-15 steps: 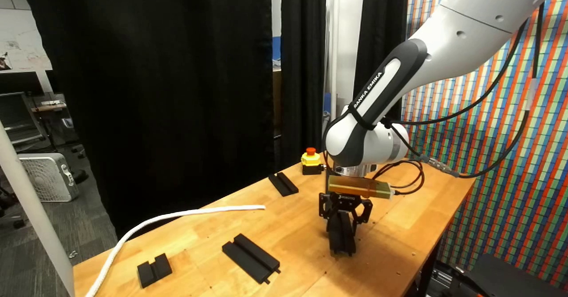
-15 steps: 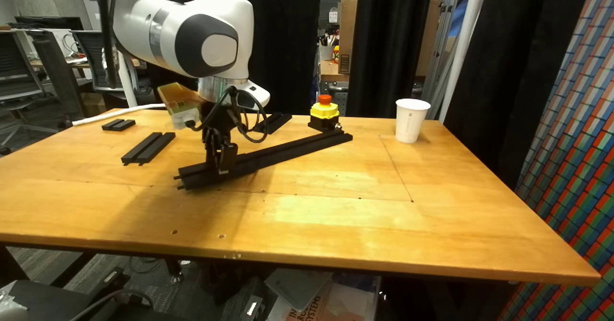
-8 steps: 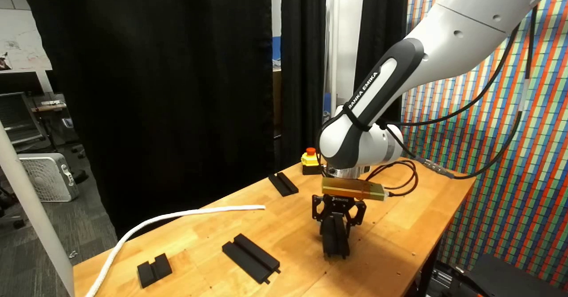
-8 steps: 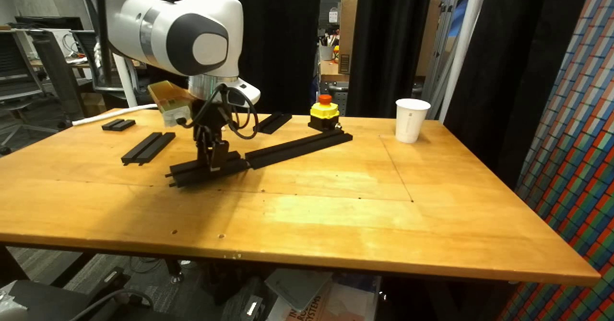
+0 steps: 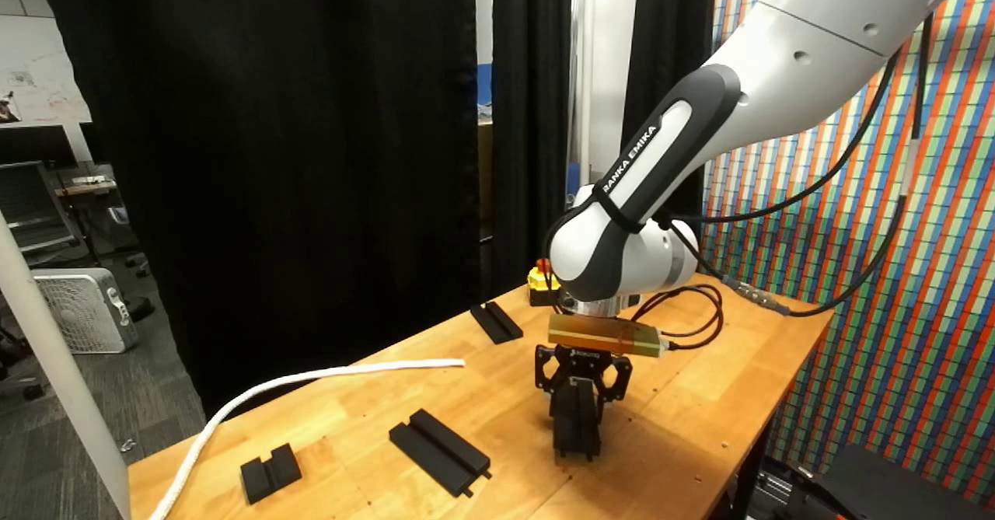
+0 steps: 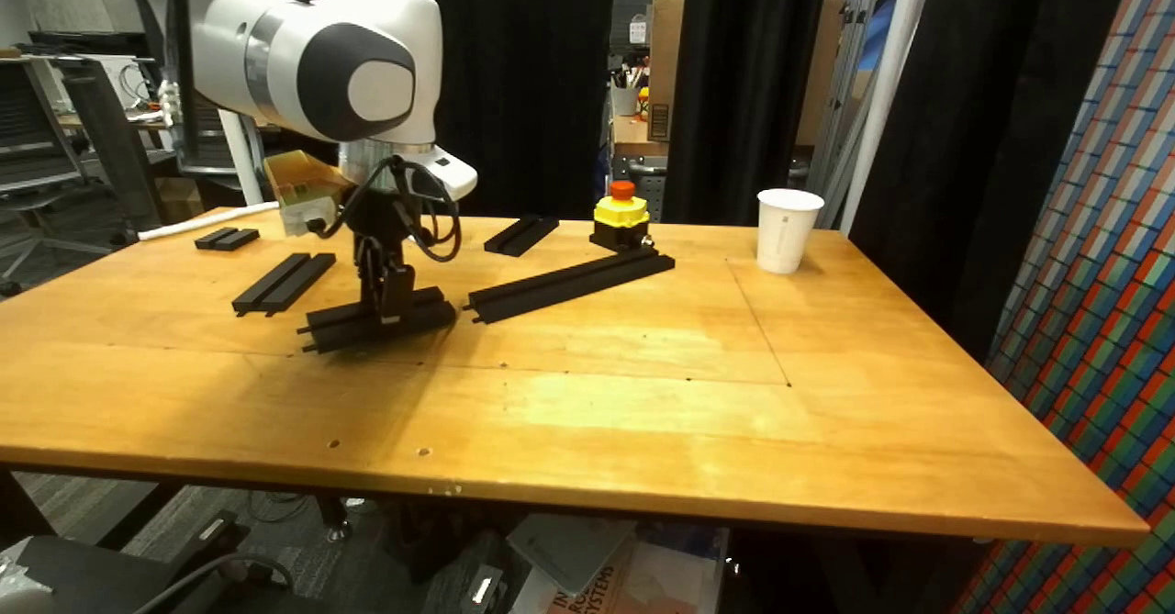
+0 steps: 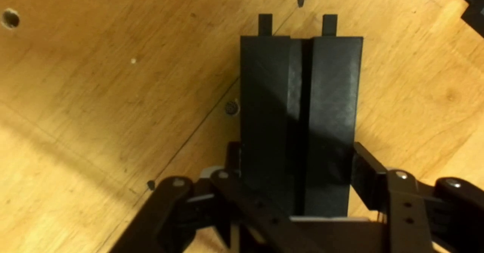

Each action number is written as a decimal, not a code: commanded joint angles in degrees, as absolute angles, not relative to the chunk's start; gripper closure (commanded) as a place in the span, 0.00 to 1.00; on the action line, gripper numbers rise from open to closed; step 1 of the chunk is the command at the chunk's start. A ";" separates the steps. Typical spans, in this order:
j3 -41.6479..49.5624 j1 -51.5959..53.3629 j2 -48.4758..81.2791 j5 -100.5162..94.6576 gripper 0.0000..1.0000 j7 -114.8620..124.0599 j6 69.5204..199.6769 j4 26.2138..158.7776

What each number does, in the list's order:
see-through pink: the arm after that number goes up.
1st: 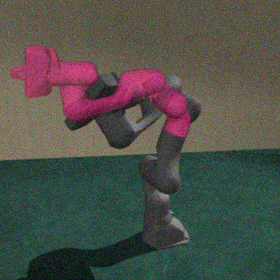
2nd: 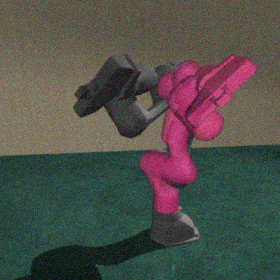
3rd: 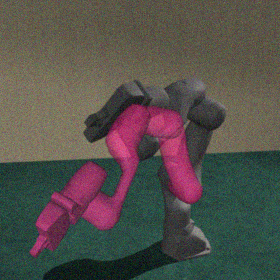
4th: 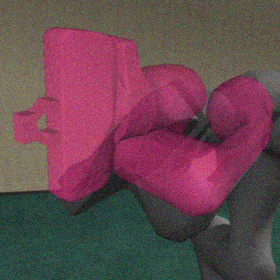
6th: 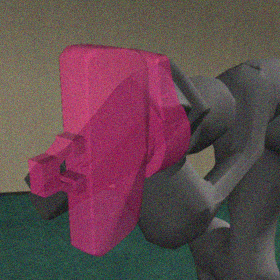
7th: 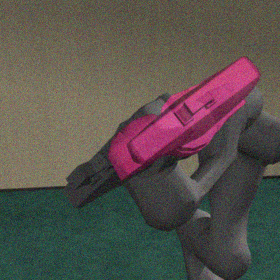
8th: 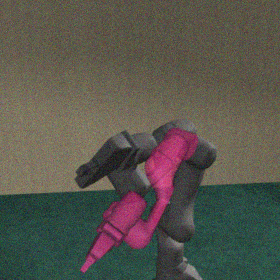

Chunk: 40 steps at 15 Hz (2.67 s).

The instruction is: Connect the pads

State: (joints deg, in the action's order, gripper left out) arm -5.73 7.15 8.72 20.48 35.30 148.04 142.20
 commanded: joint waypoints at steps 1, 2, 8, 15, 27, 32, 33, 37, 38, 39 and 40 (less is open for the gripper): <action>-5.27 8.64 8.24 18.94 0.55 42.93 147.47 141.65; -5.27 9.10 8.18 17.91 0.55 45.14 147.47 141.66; -5.69 11.44 8.38 10.83 0.55 55.09 146.88 141.02; -5.68 12.60 8.17 6.16 0.55 60.40 148.13 141.78; -3.33 9.15 8.30 5.64 0.55 55.27 148.83 142.07; -2.61 7.24 8.81 6.71 0.55 50.62 149.12 141.44; -2.60 7.00 9.04 6.91 0.55 49.82 149.14 141.20; -3.42 6.00 9.70 10.12 0.55 45.36 149.42 140.59; -3.58 5.86 9.80 11.46 0.55 44.26 149.01 140.26; -3.62 5.88 9.88 12.39 0.55 43.27 148.77 140.04; -3.66 5.99 9.97 13.36 0.55 42.52 148.70 139.82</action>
